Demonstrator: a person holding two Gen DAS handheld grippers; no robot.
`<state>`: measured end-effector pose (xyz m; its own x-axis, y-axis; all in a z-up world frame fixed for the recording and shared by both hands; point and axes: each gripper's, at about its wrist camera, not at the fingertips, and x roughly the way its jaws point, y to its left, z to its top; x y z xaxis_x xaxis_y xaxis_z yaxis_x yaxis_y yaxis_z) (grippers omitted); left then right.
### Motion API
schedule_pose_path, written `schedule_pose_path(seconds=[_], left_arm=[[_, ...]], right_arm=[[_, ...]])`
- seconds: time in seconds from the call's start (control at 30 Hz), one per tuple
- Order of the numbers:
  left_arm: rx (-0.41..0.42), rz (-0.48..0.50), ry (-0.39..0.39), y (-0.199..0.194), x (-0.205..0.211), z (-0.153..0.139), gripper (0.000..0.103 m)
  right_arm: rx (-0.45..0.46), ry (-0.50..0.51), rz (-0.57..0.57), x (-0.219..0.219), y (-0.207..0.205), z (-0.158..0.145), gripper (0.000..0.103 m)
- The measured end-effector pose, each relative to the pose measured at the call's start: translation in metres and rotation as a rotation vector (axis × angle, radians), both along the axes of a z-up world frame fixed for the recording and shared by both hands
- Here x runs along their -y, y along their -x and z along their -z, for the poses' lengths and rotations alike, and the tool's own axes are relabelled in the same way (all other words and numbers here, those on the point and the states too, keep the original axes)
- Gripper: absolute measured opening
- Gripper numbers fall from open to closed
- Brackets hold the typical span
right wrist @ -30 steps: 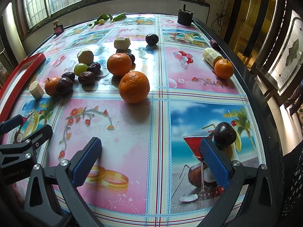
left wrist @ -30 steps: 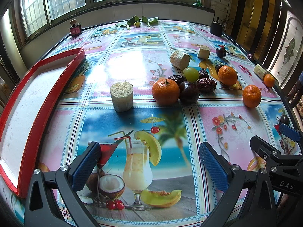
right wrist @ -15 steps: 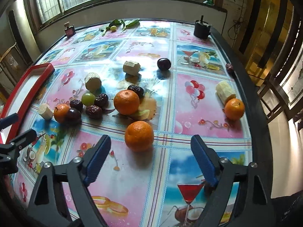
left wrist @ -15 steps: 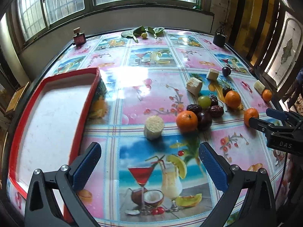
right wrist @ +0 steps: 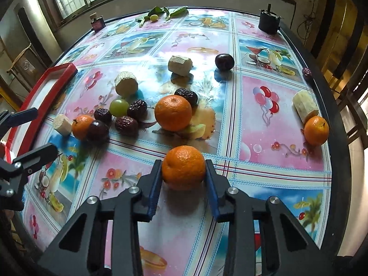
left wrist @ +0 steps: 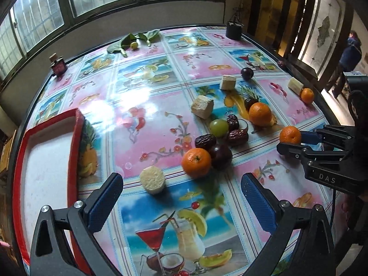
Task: Organize fruits
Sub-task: 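Grasp a mandarin orange with the right tool while the left tool grasps another orange, then carry both held oranges over the red-rimmed tray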
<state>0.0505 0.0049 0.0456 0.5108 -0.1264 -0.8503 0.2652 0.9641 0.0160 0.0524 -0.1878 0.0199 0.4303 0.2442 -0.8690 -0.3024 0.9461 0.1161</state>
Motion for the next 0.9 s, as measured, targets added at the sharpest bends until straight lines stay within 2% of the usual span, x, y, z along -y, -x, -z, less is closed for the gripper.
schedule_pose_path(seconds=[0.17,0.23,0.33,0.47,0.53,0.57,0.6,0.73,0.9], left_arm=[[-0.072,0.12,-0.024,-0.017,0.013,0.013,0.076],[-0.065,0.188,-0.077,-0.02,0.019,0.014,0.072],[-0.113,0.29,-0.142,-0.026,0.027,0.02,0.06],[-0.194,0.375,-0.167,-0.03,0.027,0.029,0.058],[-0.197,0.391,-0.156,-0.033,0.025,0.028,0.047],[-0.208,0.39,-0.142,-0.035,0.023,0.027,0.037],[-0.211,0.386,-0.134,-0.037,0.022,0.026,0.034],[-0.182,0.4,-0.14,-0.033,0.021,0.026,0.034],[-0.16,0.353,-0.102,-0.03,0.017,0.027,0.033]], right_arm=[[-0.003,-0.01,0.003,0.005,0.005,-0.001,0.037],[-0.009,-0.029,0.012,0.008,0.005,-0.001,0.037],[-0.014,-0.045,0.023,0.011,0.006,-0.001,0.037],[-0.017,-0.056,0.027,0.012,0.006,-0.002,0.037],[-0.014,-0.055,0.027,0.012,0.006,-0.003,0.037],[-0.011,-0.053,0.026,0.012,0.006,-0.003,0.037],[-0.01,-0.049,0.026,0.012,0.006,-0.002,0.037],[-0.016,-0.043,0.034,0.012,0.006,0.0,0.037],[-0.012,-0.048,0.048,0.012,0.01,-0.001,0.037]])
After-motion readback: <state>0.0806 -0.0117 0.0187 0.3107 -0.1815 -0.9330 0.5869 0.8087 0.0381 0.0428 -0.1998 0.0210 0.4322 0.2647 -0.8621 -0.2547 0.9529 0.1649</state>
